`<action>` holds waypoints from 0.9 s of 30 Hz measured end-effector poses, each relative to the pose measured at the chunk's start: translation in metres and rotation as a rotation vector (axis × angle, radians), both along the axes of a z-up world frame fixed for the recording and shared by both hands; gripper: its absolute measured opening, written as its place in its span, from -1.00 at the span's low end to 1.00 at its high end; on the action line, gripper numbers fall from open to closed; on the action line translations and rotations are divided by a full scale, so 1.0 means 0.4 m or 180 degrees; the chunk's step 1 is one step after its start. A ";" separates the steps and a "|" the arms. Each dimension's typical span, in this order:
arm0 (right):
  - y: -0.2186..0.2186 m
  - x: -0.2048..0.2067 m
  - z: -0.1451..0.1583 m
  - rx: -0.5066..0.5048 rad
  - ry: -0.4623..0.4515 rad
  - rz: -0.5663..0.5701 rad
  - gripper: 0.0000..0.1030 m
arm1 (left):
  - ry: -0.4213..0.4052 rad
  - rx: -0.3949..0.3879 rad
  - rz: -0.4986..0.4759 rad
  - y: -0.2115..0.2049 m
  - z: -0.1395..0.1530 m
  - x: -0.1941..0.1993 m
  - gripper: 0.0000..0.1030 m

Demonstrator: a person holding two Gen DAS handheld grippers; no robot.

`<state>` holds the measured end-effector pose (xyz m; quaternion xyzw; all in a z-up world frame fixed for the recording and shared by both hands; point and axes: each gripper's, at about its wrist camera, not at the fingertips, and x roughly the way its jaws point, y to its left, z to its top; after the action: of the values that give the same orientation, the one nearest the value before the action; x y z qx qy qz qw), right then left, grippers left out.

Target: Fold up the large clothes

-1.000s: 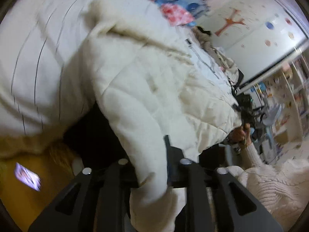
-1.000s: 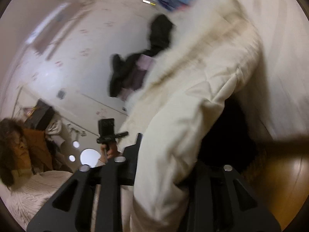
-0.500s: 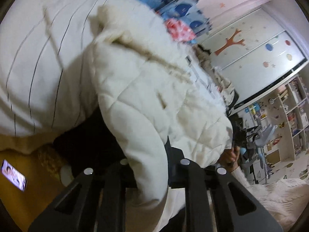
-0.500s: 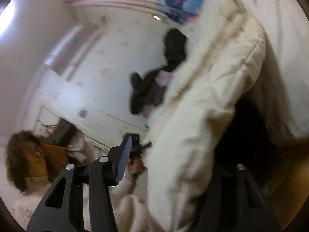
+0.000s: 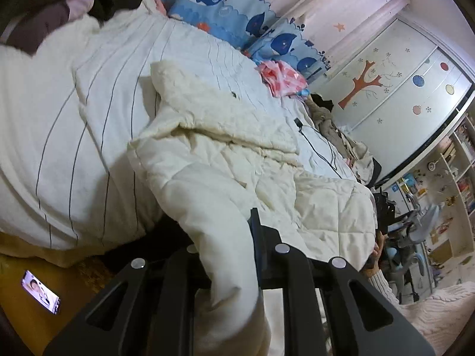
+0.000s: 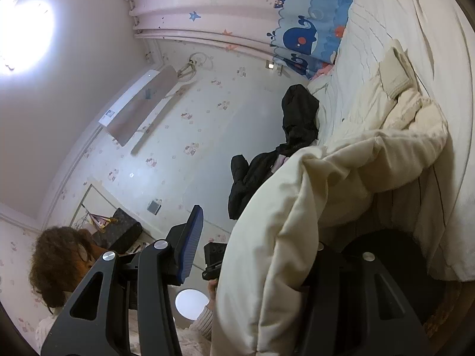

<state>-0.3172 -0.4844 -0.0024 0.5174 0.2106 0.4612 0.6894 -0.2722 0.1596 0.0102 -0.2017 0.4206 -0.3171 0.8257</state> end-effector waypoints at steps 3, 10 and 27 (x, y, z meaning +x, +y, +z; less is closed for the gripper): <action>0.000 0.038 0.030 0.0025 -0.0021 -0.0077 -0.08 | -0.0068 -0.0139 0.0088 0.006 0.023 0.026 -0.69; -0.026 0.205 0.105 0.0103 0.0023 -0.0415 -0.08 | -0.0194 -0.0739 0.0417 0.057 0.106 0.178 -0.69; -0.046 0.895 -0.119 -0.0609 0.1485 -0.1183 -0.10 | 0.0389 -0.0436 0.1479 -0.043 -0.068 0.858 -0.69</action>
<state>0.0406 -0.5029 -0.0498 0.5717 0.3074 0.1742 0.7405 0.0709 0.1425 -0.0171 -0.3673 0.3897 -0.1337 0.8339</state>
